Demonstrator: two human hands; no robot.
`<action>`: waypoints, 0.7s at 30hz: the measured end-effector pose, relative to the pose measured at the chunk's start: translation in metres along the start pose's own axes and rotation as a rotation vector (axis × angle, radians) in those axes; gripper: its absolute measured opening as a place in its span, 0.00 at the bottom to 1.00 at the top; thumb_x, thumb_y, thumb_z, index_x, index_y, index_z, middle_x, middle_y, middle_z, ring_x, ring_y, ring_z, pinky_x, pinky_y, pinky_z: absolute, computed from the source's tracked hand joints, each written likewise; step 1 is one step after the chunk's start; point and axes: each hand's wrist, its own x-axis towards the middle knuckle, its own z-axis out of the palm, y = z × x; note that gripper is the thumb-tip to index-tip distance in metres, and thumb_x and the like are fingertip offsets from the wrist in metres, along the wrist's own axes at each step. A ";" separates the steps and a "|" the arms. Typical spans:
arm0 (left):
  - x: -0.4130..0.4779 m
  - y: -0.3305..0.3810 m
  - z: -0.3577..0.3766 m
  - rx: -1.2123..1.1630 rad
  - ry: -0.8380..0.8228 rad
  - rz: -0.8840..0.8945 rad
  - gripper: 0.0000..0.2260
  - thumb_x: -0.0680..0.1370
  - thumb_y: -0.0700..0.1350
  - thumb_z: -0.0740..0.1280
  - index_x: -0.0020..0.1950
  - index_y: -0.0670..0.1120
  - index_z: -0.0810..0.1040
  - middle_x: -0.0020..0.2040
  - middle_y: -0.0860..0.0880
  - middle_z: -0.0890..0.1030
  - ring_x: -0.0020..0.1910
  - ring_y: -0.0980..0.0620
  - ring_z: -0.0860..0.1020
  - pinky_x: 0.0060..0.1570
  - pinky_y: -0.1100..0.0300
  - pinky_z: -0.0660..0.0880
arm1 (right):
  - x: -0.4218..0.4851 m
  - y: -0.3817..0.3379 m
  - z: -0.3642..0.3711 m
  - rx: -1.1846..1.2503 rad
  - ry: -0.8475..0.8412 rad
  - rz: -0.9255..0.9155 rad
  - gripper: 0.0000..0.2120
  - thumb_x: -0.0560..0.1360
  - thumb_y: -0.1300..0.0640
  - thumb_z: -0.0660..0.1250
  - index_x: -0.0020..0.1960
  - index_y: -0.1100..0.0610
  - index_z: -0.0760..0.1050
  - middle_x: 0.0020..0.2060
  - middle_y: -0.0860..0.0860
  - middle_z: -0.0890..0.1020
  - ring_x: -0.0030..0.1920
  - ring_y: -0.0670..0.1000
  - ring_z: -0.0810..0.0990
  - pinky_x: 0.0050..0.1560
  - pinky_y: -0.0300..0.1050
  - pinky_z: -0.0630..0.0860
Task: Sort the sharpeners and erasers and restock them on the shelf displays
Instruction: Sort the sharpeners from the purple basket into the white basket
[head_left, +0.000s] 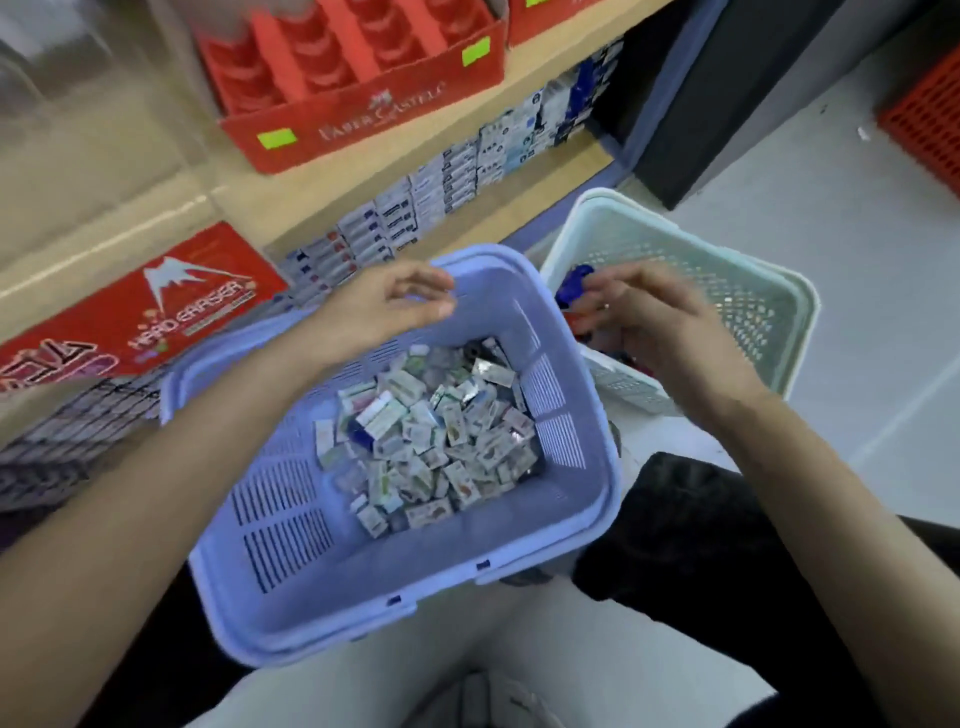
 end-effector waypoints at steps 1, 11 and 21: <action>-0.010 -0.020 -0.008 -0.011 0.037 -0.043 0.10 0.77 0.39 0.66 0.58 0.43 0.75 0.54 0.47 0.79 0.50 0.60 0.77 0.47 0.73 0.73 | 0.000 0.013 0.022 -0.110 -0.068 0.063 0.06 0.79 0.63 0.61 0.49 0.58 0.76 0.42 0.53 0.81 0.42 0.51 0.80 0.42 0.42 0.76; -0.024 -0.208 -0.005 -0.020 0.333 -0.467 0.14 0.78 0.33 0.62 0.64 0.35 0.72 0.63 0.38 0.74 0.52 0.50 0.72 0.34 0.74 0.70 | 0.103 0.181 0.099 -0.968 0.002 0.192 0.22 0.80 0.62 0.54 0.73 0.61 0.56 0.59 0.63 0.71 0.52 0.60 0.74 0.44 0.50 0.67; -0.005 -0.247 0.019 -0.072 0.149 -0.572 0.24 0.74 0.30 0.67 0.70 0.36 0.65 0.65 0.41 0.73 0.62 0.44 0.73 0.56 0.56 0.69 | 0.102 0.208 0.094 -1.031 -0.051 0.368 0.26 0.73 0.45 0.67 0.61 0.64 0.70 0.59 0.61 0.71 0.54 0.60 0.74 0.53 0.50 0.73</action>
